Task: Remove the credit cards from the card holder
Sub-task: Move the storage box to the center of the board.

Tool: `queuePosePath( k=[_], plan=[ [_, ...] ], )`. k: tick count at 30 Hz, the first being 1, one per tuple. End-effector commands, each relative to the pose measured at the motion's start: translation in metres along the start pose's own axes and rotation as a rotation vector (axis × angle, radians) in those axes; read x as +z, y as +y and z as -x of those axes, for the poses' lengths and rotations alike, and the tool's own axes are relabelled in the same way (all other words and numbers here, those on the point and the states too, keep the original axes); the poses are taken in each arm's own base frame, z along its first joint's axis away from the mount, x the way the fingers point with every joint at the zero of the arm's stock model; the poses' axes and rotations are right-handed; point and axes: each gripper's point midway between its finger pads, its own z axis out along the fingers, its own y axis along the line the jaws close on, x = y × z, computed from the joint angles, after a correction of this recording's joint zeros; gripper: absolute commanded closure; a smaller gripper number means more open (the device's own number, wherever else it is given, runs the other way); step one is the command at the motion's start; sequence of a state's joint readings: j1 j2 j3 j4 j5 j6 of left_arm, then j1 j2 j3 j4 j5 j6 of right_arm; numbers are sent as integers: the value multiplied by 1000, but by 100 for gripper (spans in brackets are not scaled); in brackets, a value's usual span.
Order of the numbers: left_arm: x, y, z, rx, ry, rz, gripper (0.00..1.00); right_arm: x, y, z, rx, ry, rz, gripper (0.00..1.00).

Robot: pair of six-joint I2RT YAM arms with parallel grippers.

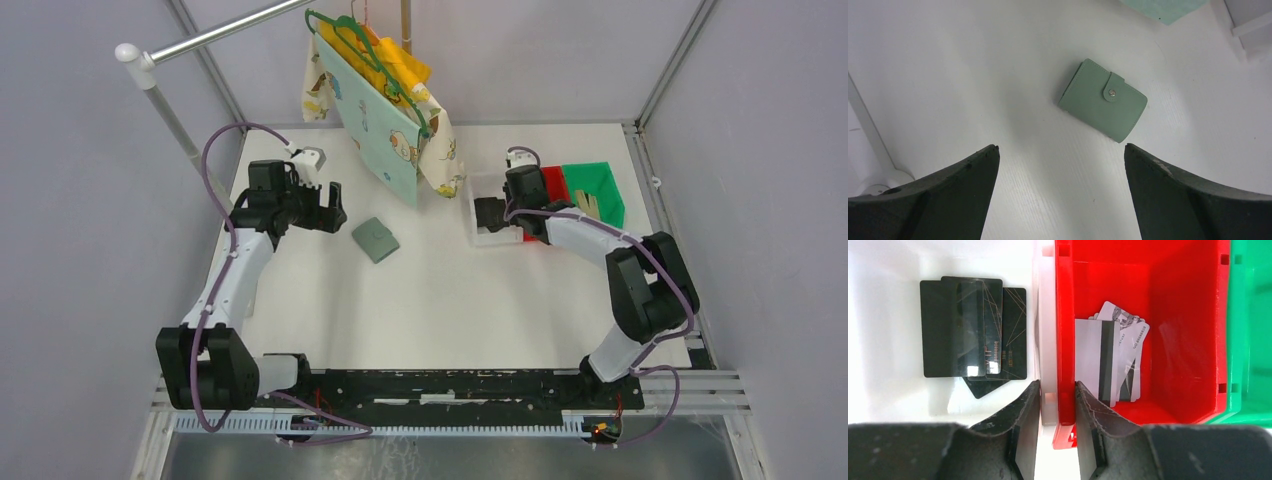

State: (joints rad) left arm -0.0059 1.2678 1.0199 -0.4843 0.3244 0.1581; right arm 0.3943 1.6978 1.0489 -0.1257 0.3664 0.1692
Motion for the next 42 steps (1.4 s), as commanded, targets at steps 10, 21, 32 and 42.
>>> queuePosePath(
  k=[10, 21, 32, 42],
  plan=[
    [-9, -8, 16, 52, -60, -49, 0, -37, 8, -45, 105, -9, -2, 70],
    [-8, -18, 8, 56, -54, -101, 0, -42, 53, -41, 136, -39, 85, 70],
    [-7, -23, 7, 48, -46, -134, 0, -50, 98, -10, 207, -81, 155, 50],
    [-6, -19, 1, 48, -25, -109, 0, -54, 129, 3, 163, -103, 219, 48]
  ],
)
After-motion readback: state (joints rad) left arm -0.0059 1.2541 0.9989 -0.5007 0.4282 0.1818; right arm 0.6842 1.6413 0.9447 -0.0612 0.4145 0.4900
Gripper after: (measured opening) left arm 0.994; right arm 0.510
